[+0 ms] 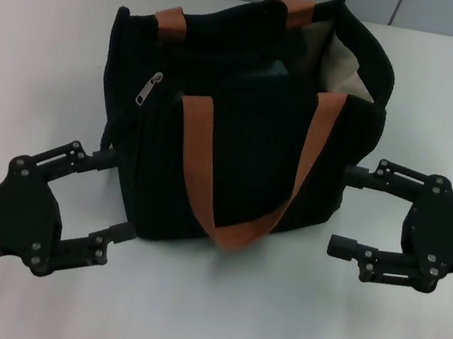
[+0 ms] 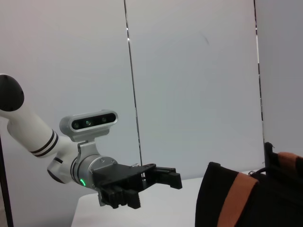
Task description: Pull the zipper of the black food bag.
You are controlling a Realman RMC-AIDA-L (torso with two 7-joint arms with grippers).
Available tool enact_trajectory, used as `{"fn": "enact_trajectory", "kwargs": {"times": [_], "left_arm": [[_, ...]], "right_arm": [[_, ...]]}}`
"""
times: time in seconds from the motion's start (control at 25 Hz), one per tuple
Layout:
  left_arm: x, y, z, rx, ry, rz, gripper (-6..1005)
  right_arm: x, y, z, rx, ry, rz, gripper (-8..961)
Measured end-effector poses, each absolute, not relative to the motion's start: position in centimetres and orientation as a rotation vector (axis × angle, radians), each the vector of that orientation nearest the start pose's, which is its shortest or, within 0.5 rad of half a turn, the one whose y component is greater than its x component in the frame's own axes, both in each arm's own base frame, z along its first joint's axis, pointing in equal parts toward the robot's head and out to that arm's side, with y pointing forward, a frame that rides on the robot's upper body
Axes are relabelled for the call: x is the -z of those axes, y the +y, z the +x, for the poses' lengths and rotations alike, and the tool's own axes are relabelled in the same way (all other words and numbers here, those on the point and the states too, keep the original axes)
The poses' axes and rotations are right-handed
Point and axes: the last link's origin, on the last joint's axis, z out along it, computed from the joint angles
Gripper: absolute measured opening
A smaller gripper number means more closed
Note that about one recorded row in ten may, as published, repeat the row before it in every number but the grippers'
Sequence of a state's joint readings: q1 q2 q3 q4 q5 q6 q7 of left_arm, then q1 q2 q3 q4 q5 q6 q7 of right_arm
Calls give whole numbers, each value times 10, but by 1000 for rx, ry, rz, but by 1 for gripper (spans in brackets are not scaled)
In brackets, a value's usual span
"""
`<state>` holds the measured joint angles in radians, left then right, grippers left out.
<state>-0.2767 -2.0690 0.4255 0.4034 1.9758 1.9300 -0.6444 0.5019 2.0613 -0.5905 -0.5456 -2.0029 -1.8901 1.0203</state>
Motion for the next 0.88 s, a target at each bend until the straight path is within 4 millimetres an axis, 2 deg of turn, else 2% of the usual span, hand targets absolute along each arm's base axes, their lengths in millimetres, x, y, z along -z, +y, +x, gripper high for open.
{"fn": "enact_trajectory", "kwargs": {"times": [0.28,0.4,0.56,0.64,0.88], "left_arm": [[-3,211,-310,1059,-130,-2461,797],[-4,212,-316,1022,-136,-2392,797],[-3,220,-340,824,-148,-2149,796],[2,224,-346,743,-138,-2082,796],[22,231,-345,585,-1,-2064,796]], "right_arm": [[-5,283,251,-1035,185,-2842,830],[-5,283,251,-1034,185,-2842,830],[-5,283,251,-1034,194,-2844,830],[-4,283,251,-1036,206,-2848,830],[0,283,248,-1053,232,-2857,830]]}}
